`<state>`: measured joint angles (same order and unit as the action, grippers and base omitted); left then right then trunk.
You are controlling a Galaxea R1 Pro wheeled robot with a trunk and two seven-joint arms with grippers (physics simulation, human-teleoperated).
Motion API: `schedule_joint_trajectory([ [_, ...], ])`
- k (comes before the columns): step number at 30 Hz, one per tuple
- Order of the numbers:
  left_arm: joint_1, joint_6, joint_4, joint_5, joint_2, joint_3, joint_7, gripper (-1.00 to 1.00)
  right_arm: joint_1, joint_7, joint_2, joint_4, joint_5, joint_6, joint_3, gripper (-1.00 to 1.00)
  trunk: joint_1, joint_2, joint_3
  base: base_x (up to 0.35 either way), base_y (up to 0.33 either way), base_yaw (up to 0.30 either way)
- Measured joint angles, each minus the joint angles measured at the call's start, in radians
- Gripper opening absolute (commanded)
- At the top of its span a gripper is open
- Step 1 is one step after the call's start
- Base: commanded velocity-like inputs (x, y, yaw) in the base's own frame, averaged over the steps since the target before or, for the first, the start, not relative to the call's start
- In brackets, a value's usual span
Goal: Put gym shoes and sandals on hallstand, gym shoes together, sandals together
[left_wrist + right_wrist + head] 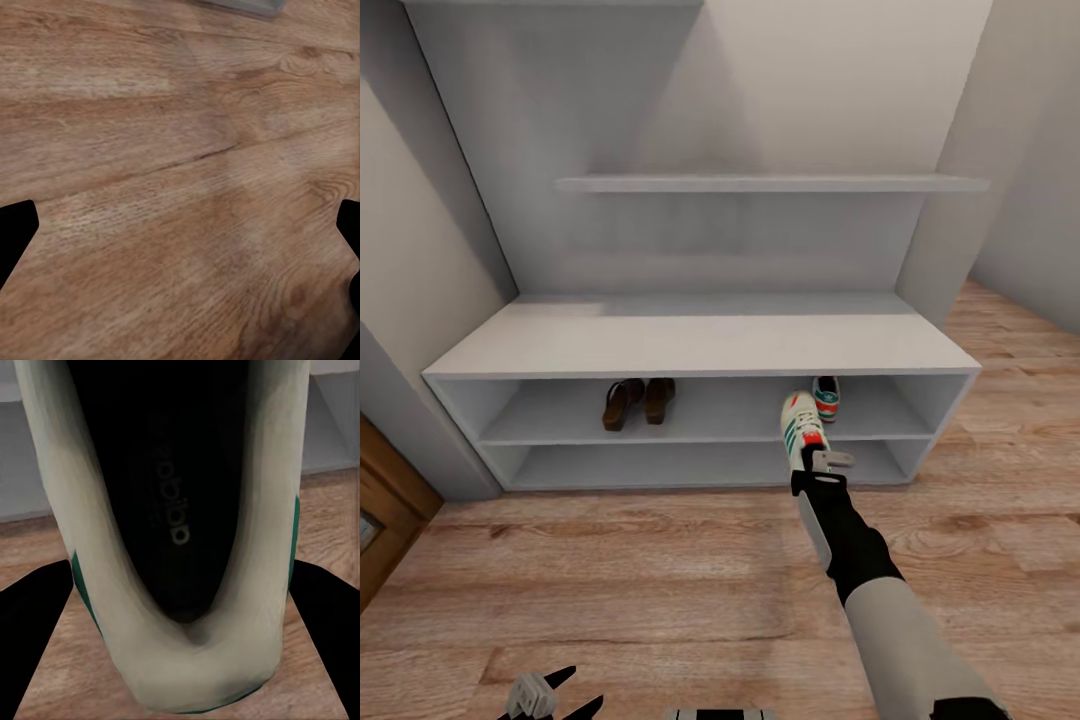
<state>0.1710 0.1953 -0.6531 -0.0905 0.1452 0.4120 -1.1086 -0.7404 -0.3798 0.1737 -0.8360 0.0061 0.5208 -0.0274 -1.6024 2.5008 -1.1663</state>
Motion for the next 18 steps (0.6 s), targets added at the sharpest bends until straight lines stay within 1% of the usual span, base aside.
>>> schedule_joint_trajectory([
  [5, 0.000, 0.000, 0.000, 0.000, 0.000, 0.000, -0.001, 1.00, -0.003, -0.001, 0.000, 0.010, -0.010, 0.002, -0.003, -1.00, 0.000, 0.000, 0.000, 0.049, 0.001, 0.000],
  [9, 0.000, 0.000, 0.000, 0.000, 0.000, 0.000, -0.001, 1.00, -0.004, 0.001, 0.000, 0.015, -0.027, 0.002, -0.004, -1.00, 0.000, 0.000, 0.000, 0.259, 0.091, 0.000],
  [11, 0.000, 0.000, 0.000, 0.000, -0.001, 0.000, 0.000, 1.00, -0.003, 0.003, 0.000, 0.056, -0.052, 0.003, -0.005, -1.00, 0.000, 0.000, 0.000, 0.179, 0.076, 0.000],
  [14, 0.000, 0.000, 0.000, -0.001, -0.004, 0.000, 0.000, 1.00, -0.003, 0.003, 0.000, 0.108, -0.059, 0.004, -0.006, -1.00, 0.000, 0.000, 0.000, 0.061, 0.026, 0.000],
  [18, 0.001, 0.001, -0.007, -0.007, -0.010, -0.002, 0.000, 1.00, -0.003, 0.002, 0.000, 0.124, -0.060, 0.003, -0.005, -1.00, 0.000, 0.000, 0.000, 0.010, 0.004, 0.000],
])
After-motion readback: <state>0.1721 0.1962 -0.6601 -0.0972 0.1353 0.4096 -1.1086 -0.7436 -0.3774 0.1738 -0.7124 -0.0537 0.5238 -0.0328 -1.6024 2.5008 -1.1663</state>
